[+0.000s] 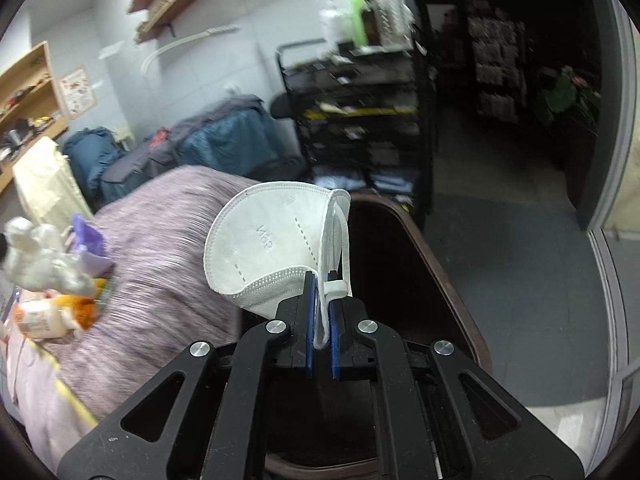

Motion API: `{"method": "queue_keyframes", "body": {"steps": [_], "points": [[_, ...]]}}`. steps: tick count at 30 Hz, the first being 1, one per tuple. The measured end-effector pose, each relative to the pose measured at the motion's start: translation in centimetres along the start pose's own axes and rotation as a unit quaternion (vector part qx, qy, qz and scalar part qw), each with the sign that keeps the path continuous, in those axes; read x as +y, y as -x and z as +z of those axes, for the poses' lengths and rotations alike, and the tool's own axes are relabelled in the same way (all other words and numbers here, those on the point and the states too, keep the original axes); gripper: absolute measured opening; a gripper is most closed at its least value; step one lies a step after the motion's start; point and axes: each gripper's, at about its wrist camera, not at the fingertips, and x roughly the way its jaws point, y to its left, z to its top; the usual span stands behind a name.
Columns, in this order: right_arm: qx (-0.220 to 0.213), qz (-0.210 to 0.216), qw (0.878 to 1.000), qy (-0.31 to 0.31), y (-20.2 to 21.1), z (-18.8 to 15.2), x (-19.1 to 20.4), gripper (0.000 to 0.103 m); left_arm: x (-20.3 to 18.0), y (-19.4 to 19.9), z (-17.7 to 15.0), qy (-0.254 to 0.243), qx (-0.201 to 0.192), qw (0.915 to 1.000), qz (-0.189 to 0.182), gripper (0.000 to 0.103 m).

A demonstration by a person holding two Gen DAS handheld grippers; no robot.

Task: Collect trash
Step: 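Carry mask and tissue to the brown bin and open both tools to drop them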

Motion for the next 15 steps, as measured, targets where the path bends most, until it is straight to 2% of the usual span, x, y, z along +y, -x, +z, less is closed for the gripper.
{"method": "queue_keyframes", "body": {"steps": [9,10,11,12,13,14,15], "points": [[0.049,-0.021,0.999,-0.012,-3.7,-2.1,-1.6,0.009,-1.5,-3.4,-0.4,-0.003,0.043,0.9989,-0.02,0.01],[0.052,-0.023,0.998,-0.012,-3.8,-2.3,-1.5,0.017,-1.7,-3.8,-0.5,-0.004,0.048,0.9986,-0.023,0.01],[0.052,-0.023,0.998,-0.013,-3.6,-2.7,-1.3,0.034,-1.9,-4.2,-0.6,-0.004,0.053,0.9983,-0.025,0.01],[0.051,-0.023,0.998,-0.017,-3.5,-2.9,-1.3,0.045,-2.1,-4.6,-0.6,-0.006,0.057,0.998,-0.026,0.01],[0.046,-0.025,0.998,-0.021,-3.2,-3.0,-1.4,0.068,-2.3,-4.8,-0.7,-0.01,0.059,0.9978,-0.026,0.01],[0.041,-0.028,0.999,-0.022,-3.0,-3.1,-1.4,0.072,-2.5,-5.2,-0.8,-0.013,0.062,0.9976,-0.025,0.01],[0.035,-0.029,0.999,-0.023,-2.7,-3.1,-1.4,0.072,-2.7,-5.5,-0.8,-0.015,0.065,0.9974,-0.026,0.01]]}}
